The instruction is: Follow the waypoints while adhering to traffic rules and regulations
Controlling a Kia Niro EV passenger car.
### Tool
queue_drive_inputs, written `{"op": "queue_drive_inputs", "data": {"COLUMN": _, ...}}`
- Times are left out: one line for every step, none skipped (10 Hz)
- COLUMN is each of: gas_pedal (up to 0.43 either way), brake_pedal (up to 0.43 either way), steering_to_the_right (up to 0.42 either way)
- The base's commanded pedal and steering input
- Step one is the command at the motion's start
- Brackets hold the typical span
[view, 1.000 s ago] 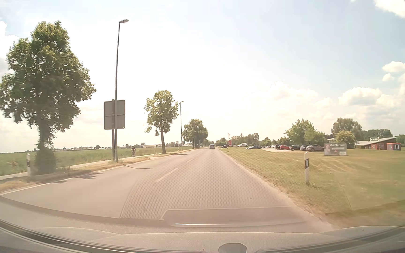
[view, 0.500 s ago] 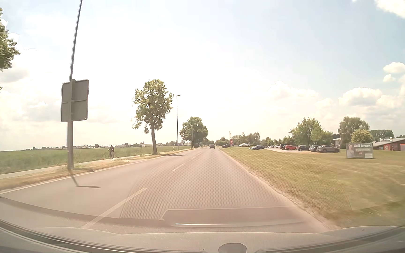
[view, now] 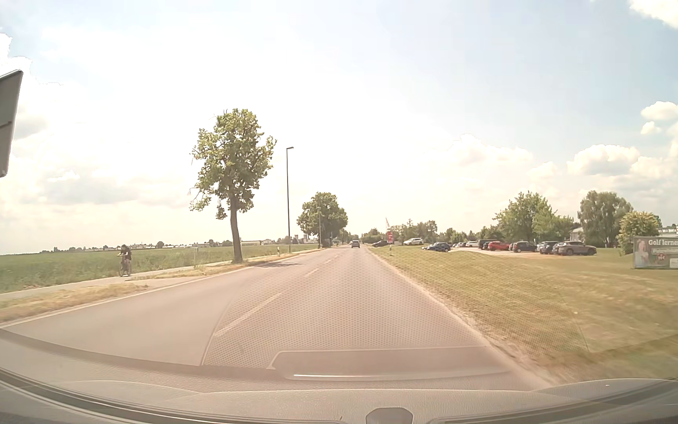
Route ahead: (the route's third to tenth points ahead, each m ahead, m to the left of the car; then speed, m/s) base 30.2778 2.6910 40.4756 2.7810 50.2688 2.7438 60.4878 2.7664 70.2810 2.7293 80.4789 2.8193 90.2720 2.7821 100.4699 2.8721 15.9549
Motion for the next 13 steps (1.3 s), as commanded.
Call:
{"op": "queue_drive_inputs", "data": {"gas_pedal": 0.22, "brake_pedal": 0.0, "steering_to_the_right": -0.004}}
{"op": "queue_drive_inputs", "data": {"gas_pedal": 0.22, "brake_pedal": 0.0, "steering_to_the_right": -0.004}}
{"op": "queue_drive_inputs", "data": {"gas_pedal": 0.22, "brake_pedal": 0.0, "steering_to_the_right": -0.004}}
{"op": "queue_drive_inputs", "data": {"gas_pedal": 0.22, "brake_pedal": 0.0, "steering_to_the_right": -0.004}}
{"op": "queue_drive_inputs", "data": {"gas_pedal": 0.22, "brake_pedal": 0.0, "steering_to_the_right": -0.004}}
{"op": "queue_drive_inputs", "data": {"gas_pedal": 0.22, "brake_pedal": 0.0, "steering_to_the_right": -0.004}}
{"op": "queue_drive_inputs", "data": {"gas_pedal": 0.22, "brake_pedal": 0.0, "steering_to_the_right": -0.004}}
{"op": "queue_drive_inputs", "data": {"gas_pedal": 0.22, "brake_pedal": 0.0, "steering_to_the_right": -0.004}}
{"op": "queue_drive_inputs", "data": {"gas_pedal": 0.22, "brake_pedal": 0.0, "steering_to_the_right": -0.004}}
{"op": "queue_drive_inputs", "data": {"gas_pedal": 0.22, "brake_pedal": 0.0, "steering_to_the_right": -0.004}}
{"op": "queue_drive_inputs", "data": {"gas_pedal": 0.22, "brake_pedal": 0.0, "steering_to_the_right": -0.004}}
{"op": "queue_drive_inputs", "data": {"gas_pedal": 0.22, "brake_pedal": 0.0, "steering_to_the_right": -0.004}}
{"op": "queue_drive_inputs", "data": {"gas_pedal": 0.22, "brake_pedal": 0.0, "steering_to_the_right": -0.004}}
